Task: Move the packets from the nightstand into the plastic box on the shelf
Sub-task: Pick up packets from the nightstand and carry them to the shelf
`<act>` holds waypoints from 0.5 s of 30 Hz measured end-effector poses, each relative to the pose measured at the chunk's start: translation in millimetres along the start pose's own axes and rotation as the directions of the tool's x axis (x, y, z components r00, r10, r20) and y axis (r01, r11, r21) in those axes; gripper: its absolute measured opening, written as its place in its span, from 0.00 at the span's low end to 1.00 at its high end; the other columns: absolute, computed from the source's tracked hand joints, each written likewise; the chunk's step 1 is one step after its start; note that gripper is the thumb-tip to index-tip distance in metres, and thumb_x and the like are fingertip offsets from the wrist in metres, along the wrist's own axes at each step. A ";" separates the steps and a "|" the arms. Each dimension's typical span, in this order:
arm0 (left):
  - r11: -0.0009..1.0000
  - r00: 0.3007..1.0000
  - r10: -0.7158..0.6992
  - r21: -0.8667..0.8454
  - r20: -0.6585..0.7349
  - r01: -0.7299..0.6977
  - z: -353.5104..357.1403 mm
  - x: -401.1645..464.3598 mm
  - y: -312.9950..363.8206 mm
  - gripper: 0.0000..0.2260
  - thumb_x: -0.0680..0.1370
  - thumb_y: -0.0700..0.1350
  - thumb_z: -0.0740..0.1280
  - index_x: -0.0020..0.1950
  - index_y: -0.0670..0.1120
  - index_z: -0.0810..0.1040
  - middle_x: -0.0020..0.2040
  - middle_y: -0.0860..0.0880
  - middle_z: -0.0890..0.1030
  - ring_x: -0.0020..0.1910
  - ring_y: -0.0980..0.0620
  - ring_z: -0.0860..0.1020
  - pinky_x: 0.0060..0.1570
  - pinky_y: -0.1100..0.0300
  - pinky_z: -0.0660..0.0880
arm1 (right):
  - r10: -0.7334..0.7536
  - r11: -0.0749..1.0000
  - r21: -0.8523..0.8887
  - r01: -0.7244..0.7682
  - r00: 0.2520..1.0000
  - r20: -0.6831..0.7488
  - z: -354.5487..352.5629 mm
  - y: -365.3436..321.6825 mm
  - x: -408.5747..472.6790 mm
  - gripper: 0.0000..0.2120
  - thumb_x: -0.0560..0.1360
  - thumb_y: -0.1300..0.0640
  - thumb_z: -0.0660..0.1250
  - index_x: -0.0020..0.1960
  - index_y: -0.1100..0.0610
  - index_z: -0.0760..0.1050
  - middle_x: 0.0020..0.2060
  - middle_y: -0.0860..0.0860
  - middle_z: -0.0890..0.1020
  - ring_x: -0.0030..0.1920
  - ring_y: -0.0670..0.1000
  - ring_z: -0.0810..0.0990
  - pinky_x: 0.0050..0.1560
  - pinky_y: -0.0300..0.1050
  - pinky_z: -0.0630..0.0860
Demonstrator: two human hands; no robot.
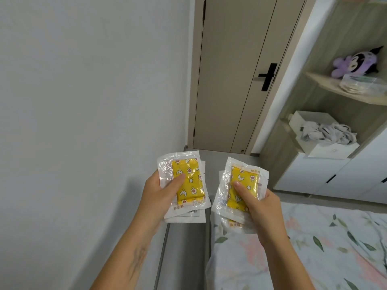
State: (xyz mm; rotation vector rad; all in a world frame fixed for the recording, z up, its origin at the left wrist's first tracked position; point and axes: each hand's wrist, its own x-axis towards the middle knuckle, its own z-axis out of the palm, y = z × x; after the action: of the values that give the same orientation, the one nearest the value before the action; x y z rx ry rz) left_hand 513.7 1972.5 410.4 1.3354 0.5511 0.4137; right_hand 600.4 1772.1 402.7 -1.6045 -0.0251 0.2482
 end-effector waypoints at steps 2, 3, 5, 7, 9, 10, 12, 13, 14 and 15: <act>1.000 1.000 -0.001 0.002 -0.001 0.001 6.7 29.7 2.3 0.06 0.76 0.47 0.71 0.52 0.55 0.81 0.46 0.54 0.87 0.44 0.51 0.86 0.40 0.54 0.82 | -0.011 1.000 0.004 0.011 1.000 -0.001 5.2 -5.0 26.4 0.07 0.62 0.42 0.76 0.40 0.39 0.83 0.37 0.45 0.87 0.38 0.46 0.86 0.40 0.44 0.80; 1.000 1.000 0.000 0.006 0.003 0.000 10.2 44.1 3.1 0.06 0.76 0.47 0.71 0.52 0.55 0.81 0.47 0.54 0.87 0.44 0.51 0.86 0.42 0.52 0.82 | -0.016 1.000 0.009 0.016 1.000 -0.009 6.4 -6.8 39.3 0.06 0.63 0.42 0.76 0.40 0.37 0.82 0.37 0.45 0.87 0.38 0.46 0.86 0.41 0.45 0.81; 1.000 1.000 0.003 0.015 0.008 -0.003 17.7 71.0 4.7 0.06 0.76 0.48 0.71 0.52 0.56 0.81 0.46 0.54 0.87 0.44 0.51 0.86 0.42 0.52 0.83 | -0.017 1.000 0.024 0.018 0.999 -0.032 8.0 -10.6 64.5 0.05 0.64 0.44 0.77 0.39 0.39 0.83 0.37 0.45 0.87 0.38 0.46 0.86 0.38 0.43 0.80; 1.000 1.000 0.006 0.010 0.016 -0.007 24.9 96.0 5.5 0.06 0.76 0.48 0.71 0.51 0.56 0.81 0.45 0.55 0.87 0.43 0.52 0.86 0.36 0.56 0.82 | -0.003 0.999 0.040 0.005 0.999 -0.048 9.5 -15.1 90.0 0.07 0.64 0.45 0.77 0.40 0.45 0.84 0.37 0.47 0.87 0.38 0.48 0.87 0.35 0.41 0.80; 1.000 1.000 -0.001 0.006 0.022 0.000 31.7 120.9 5.0 0.05 0.76 0.47 0.70 0.51 0.56 0.81 0.45 0.55 0.87 0.42 0.52 0.86 0.33 0.59 0.81 | 0.012 0.999 0.050 -0.009 0.998 -0.065 11.8 -18.8 116.8 0.10 0.64 0.46 0.78 0.41 0.50 0.83 0.38 0.47 0.87 0.38 0.48 0.87 0.32 0.38 0.79; 1.000 1.000 -0.007 0.008 0.027 0.007 35.4 134.1 4.3 0.05 0.76 0.48 0.70 0.51 0.56 0.81 0.45 0.55 0.87 0.42 0.52 0.86 0.33 0.59 0.81 | 0.014 0.999 0.050 -0.010 0.997 -0.072 13.2 -20.0 131.3 0.11 0.64 0.46 0.78 0.42 0.51 0.83 0.37 0.47 0.87 0.37 0.47 0.86 0.31 0.37 0.79; 1.000 0.999 -0.026 0.019 0.035 0.025 44.5 162.9 1.9 0.06 0.76 0.48 0.70 0.52 0.57 0.81 0.46 0.55 0.87 0.43 0.52 0.86 0.34 0.58 0.81 | 0.017 0.999 0.049 -0.013 0.997 -0.081 16.3 -21.1 162.1 0.12 0.65 0.46 0.77 0.43 0.51 0.82 0.37 0.47 0.87 0.37 0.47 0.86 0.32 0.37 0.79; 0.999 0.999 -0.033 0.024 0.039 0.032 50.0 179.1 0.5 0.07 0.76 0.49 0.71 0.53 0.57 0.80 0.46 0.55 0.87 0.43 0.52 0.86 0.35 0.58 0.82 | 0.017 0.999 0.049 -0.013 0.996 -0.084 17.9 -21.3 178.6 0.12 0.66 0.47 0.77 0.44 0.52 0.82 0.38 0.47 0.87 0.38 0.46 0.86 0.32 0.37 0.79; 0.999 0.998 -0.040 0.029 0.047 0.039 56.6 196.4 -0.8 0.07 0.76 0.49 0.71 0.53 0.57 0.80 0.46 0.55 0.87 0.44 0.52 0.86 0.36 0.57 0.82 | 0.016 0.999 0.049 -0.012 0.996 -0.090 19.8 -21.3 196.1 0.12 0.66 0.47 0.77 0.45 0.52 0.82 0.38 0.47 0.87 0.38 0.46 0.86 0.32 0.37 0.79; 0.998 0.997 -0.047 0.033 0.059 0.045 64.3 215.0 -1.7 0.07 0.76 0.49 0.70 0.53 0.57 0.80 0.46 0.56 0.86 0.44 0.53 0.86 0.36 0.58 0.82 | 0.017 0.999 0.051 -0.011 0.995 -0.100 21.7 -21.6 214.1 0.12 0.66 0.47 0.77 0.45 0.52 0.82 0.38 0.47 0.87 0.38 0.47 0.86 0.32 0.37 0.79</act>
State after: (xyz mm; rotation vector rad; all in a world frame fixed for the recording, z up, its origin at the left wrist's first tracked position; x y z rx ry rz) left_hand 724.7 2045.5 388.0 1.3589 0.5395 0.3270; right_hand 808.4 1830.8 392.7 -1.5654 0.0693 0.1776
